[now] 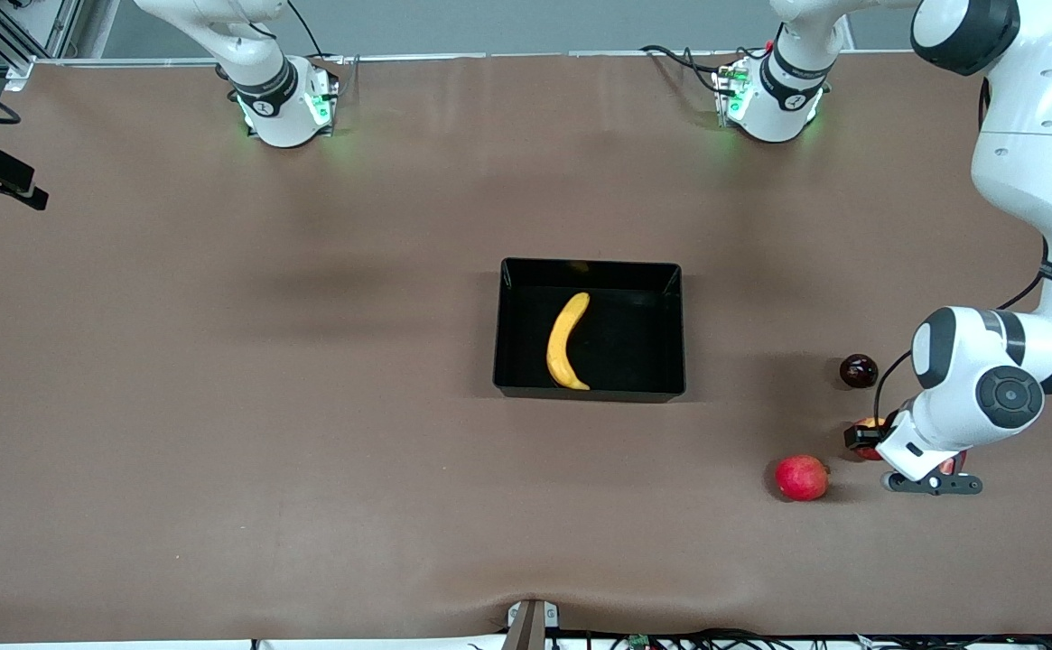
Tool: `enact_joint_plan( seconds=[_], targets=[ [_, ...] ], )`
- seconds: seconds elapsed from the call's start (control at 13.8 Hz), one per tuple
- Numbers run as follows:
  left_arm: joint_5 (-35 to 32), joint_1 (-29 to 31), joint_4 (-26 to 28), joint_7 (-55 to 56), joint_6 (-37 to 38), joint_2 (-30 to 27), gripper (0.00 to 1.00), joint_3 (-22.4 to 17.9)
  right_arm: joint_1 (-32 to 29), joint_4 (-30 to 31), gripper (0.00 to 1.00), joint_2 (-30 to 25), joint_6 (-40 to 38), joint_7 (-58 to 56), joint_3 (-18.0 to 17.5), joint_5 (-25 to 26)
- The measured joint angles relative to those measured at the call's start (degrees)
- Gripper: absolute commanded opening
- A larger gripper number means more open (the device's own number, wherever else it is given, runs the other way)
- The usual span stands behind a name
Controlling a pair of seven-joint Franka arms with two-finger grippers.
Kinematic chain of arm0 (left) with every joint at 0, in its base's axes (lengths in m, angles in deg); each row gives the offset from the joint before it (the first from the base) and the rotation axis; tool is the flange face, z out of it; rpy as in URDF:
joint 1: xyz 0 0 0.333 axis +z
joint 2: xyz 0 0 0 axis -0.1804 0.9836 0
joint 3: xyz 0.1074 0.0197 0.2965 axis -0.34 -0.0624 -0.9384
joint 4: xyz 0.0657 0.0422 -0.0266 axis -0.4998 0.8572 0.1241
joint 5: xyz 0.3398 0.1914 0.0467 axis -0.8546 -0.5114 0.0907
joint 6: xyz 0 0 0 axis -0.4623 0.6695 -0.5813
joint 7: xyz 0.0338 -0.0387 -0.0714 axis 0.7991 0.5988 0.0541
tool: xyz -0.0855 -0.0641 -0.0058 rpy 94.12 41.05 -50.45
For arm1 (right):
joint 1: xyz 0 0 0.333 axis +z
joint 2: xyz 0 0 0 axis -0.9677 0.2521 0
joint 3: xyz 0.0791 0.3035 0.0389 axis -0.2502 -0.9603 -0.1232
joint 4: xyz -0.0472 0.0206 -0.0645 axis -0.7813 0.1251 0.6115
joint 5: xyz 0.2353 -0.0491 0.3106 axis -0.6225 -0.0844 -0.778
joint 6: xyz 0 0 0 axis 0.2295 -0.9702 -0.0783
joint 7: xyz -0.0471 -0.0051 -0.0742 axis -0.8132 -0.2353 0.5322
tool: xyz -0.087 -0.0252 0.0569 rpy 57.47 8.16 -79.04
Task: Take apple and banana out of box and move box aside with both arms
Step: 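Lower the red apple beside the plum and open the left gripper, then reach the left gripper into the box and grasp the yellow banana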
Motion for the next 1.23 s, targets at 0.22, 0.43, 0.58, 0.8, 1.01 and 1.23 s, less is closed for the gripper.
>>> enact_joint_plan(
  seconds=[0.22,0.43,0.58,0.8,1.01,1.23],
  targets=[
    [0.0,0.0,-0.6,0.0,-0.1,0.0,1.00,0.0,0.0,0.0,1.00,0.0,0.0,0.0,0.0,0.0],
    [0.0,0.0,-1.9,0.1,0.6,-2.1,1.00,0.4,0.0,0.0,1.00,0.0,0.0,0.0,0.0,0.0],
    [0.0,0.0,-1.8,0.1,5.3,-6.1,1.00,2.3,0.0,0.0,1.00,0.0,0.0,0.0,0.0,0.0],
    [0.4,-0.2,-0.7,2.4,14.0,-11.8,1.00,9.1,0.0,0.0,1.00,0.0,0.0,0.0,0.0,0.0],
    [1.3,-0.6,0.8,10.0,18.7,-14.3,1.00,17.0,0.0,0.0,1.00,0.0,0.0,0.0,0.0,0.0],
    [1.4,-3.1,2.7,19.1,19.3,-14.2,1.00,22.5,0.0,0.0,1.00,0.0,0.0,0.0,0.0,0.0]
  ],
)
